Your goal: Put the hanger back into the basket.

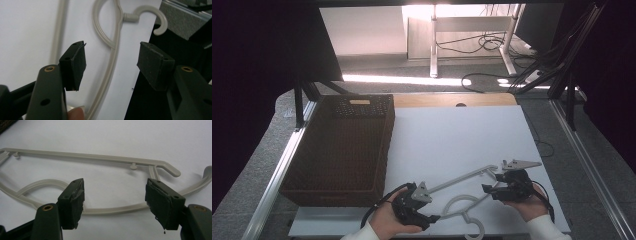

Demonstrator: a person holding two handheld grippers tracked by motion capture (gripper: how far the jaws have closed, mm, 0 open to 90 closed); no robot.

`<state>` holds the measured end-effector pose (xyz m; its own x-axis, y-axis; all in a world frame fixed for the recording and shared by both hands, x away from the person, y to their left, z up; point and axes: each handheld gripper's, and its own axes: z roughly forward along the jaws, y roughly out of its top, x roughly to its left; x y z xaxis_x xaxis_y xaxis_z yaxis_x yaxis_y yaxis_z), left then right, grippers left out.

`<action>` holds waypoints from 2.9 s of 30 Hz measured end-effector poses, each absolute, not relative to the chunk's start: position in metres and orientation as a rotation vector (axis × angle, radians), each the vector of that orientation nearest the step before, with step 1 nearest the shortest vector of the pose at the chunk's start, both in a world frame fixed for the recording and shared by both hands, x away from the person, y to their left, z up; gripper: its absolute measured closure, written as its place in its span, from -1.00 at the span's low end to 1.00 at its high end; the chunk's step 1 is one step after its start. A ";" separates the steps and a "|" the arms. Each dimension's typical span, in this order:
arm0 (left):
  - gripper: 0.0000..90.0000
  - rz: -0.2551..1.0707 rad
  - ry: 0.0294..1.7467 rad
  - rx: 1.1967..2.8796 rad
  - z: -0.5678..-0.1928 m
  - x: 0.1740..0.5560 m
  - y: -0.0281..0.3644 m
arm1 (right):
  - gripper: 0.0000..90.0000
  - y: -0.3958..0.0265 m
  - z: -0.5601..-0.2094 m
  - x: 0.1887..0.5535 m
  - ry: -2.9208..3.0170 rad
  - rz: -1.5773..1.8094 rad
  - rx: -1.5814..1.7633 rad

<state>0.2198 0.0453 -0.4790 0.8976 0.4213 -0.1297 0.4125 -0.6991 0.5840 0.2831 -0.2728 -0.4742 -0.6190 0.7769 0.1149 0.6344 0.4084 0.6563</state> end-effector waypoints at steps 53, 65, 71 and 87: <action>0.81 0.099 0.428 2.688 -0.508 0.216 0.005 | -0.30 -0.275 -0.478 0.286 2.446 0.979 1.274; 0.83 0.065 0.449 2.675 -0.508 0.219 0.006 | -0.30 -0.283 -0.470 0.286 2.379 1.031 1.293; 0.83 0.015 0.467 2.643 -0.503 0.224 0.008 | -0.30 -0.302 -0.461 0.285 2.299 1.075 1.334; 0.83 -0.247 0.589 2.337 -0.470 0.255 0.040 | -0.29 -0.350 -0.460 0.279 2.119 1.088 1.489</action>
<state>0.2545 0.0403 -0.4697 0.8781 0.3443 -0.3322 0.4783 -0.6491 0.5915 0.2788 -0.3498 -0.4603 -0.3987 0.9042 0.1531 0.6511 0.1615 0.7416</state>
